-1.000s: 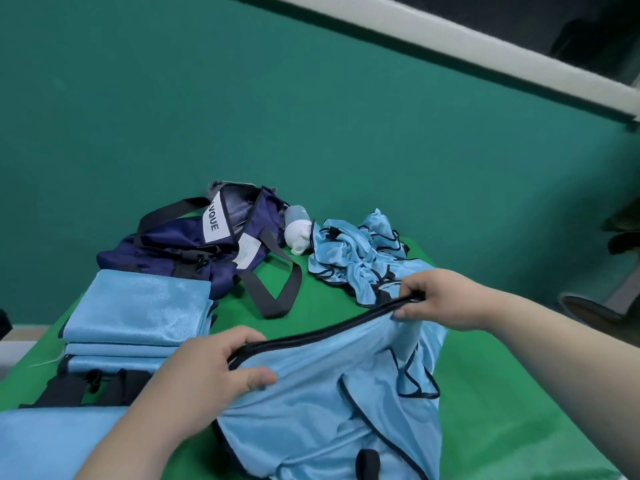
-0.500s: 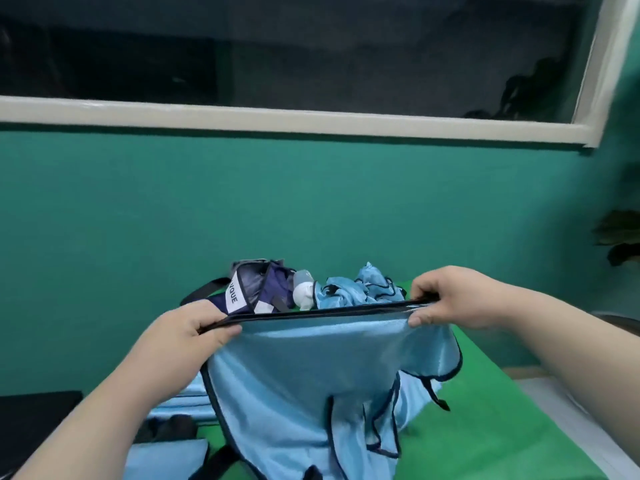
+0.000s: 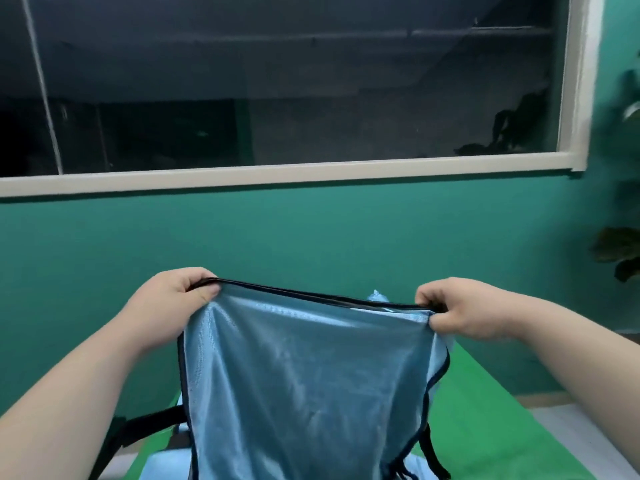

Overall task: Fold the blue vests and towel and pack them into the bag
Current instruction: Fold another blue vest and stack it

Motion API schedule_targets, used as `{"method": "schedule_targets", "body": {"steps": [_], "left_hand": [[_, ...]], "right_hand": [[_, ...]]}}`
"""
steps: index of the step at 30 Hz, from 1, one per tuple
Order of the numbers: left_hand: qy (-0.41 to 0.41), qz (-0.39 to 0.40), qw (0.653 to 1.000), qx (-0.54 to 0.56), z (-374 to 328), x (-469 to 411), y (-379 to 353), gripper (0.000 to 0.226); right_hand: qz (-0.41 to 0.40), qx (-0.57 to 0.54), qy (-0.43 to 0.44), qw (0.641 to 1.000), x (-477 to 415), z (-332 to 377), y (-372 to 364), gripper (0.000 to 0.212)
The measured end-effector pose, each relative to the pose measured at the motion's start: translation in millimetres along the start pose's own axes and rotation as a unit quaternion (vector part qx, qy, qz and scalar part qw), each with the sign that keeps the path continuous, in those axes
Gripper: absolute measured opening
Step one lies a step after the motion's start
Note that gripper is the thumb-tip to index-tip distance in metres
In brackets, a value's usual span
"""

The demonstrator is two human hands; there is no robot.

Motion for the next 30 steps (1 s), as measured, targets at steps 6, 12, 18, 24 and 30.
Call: {"method": "schedule_targets", "body": {"steps": [6,12,18,24,30], "left_hand": [[0.012,-0.014,1.0,0.016,-0.8,5.4,19.7,0.017],[0.059,-0.016,0.998,0.031,7.3,14.7,28.3,0.016],[0.086,-0.011,0.995,0.041,15.7,20.7,32.3,0.017],[0.089,-0.013,0.994,0.055,10.8,26.4,35.3,0.012],[0.082,-0.008,0.995,0.056,7.5,32.1,38.1,0.016]], "right_hand": [[-0.018,-0.182,-0.013,0.983,24.2,14.9,8.0,0.019],[0.029,-0.298,0.03,0.954,49.1,44.5,11.1,0.023],[0.018,-0.35,0.024,0.936,57.0,49.5,16.7,0.026],[-0.004,-0.298,0.001,0.955,59.5,48.8,17.0,0.026],[-0.005,-0.173,-0.019,0.985,66.0,42.8,15.6,0.028]]}}
Point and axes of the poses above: each hand's wrist, its own x-axis away from the middle knuckle, its own y-axis out of the back of the hand, z = x × y, the point moved 9 cm from there along -x, towards the middle knuckle, and after that the axes turned 14 degrees about -z, right-handed, at the moved point
